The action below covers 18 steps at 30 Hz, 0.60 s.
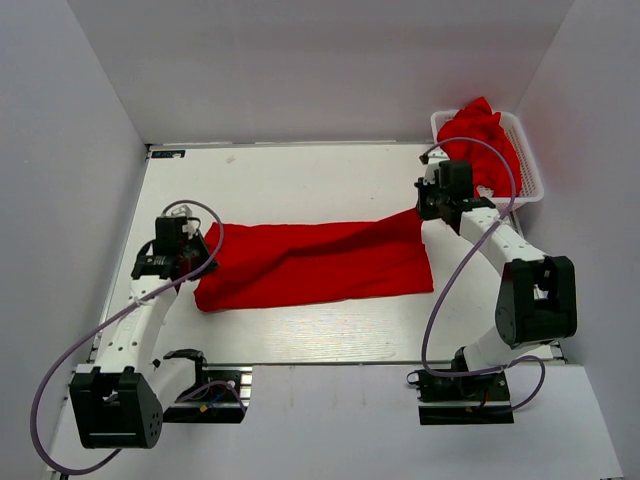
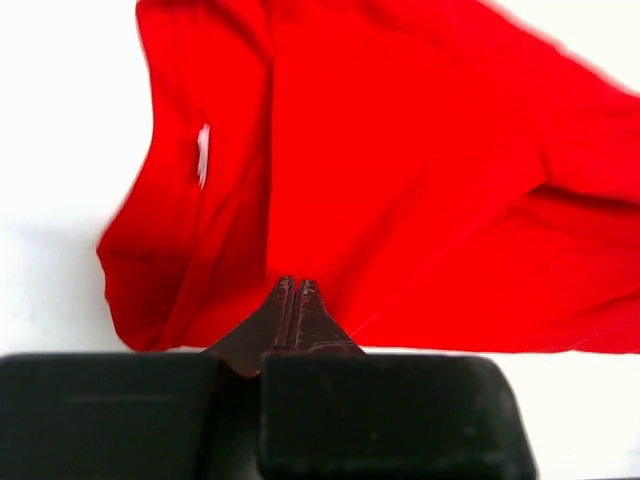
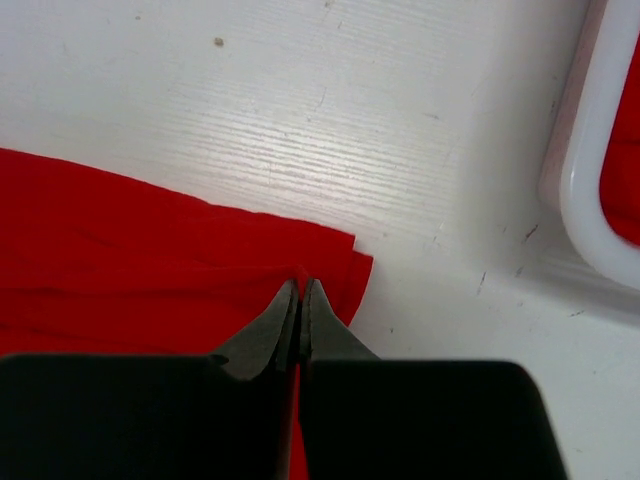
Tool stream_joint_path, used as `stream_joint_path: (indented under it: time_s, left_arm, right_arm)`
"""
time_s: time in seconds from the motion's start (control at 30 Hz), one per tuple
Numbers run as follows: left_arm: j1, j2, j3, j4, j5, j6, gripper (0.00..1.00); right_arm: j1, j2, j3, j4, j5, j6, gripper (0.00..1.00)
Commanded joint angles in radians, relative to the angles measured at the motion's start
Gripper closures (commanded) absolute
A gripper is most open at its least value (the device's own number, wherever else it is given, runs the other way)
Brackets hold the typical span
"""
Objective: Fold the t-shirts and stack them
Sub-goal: Fold the other side of the tshirt into a rectangle
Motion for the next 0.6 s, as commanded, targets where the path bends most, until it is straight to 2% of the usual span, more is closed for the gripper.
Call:
stream_joint_path:
  time_s: [0.0, 0.33, 0.43, 0.47, 0.5, 0.53, 0.57]
  left_arm:
    - [-0.004, -0.020, -0.047, -0.007, -0.015, -0.032, 1.00]
    - [-0.004, -0.020, -0.150, -0.018, -0.045, -0.106, 1.00]
    - [-0.004, 0.003, -0.150, -0.043, -0.054, -0.128, 1.00]
    - [-0.004, 0.003, -0.150, -0.043, -0.055, -0.138, 0.96]
    - [-0.004, 0.015, -0.150, -0.052, -0.064, -0.150, 0.87]
    - [-0.004, 0.027, -0.150, -0.061, -0.064, -0.151, 0.74]
    - [-0.004, 0.027, -0.150, -0.073, -0.073, -0.163, 0.53]
  right_arm:
    - [-0.002, -0.018, -0.032, 0.021, 0.010, 0.024, 1.00]
    - [-0.002, -0.032, -0.156, 0.049, 0.024, 0.105, 1.00]
    - [-0.004, -0.022, -0.172, 0.049, 0.073, 0.136, 1.00]
    - [-0.002, -0.018, -0.172, 0.051, 0.079, 0.139, 1.00]
    - [-0.004, -0.015, -0.173, 0.049, 0.084, 0.147, 0.94]
    - [-0.005, -0.012, -0.172, 0.046, 0.087, 0.148, 0.86]
    - [-0.004, -0.009, -0.173, 0.043, 0.085, 0.151, 0.81]
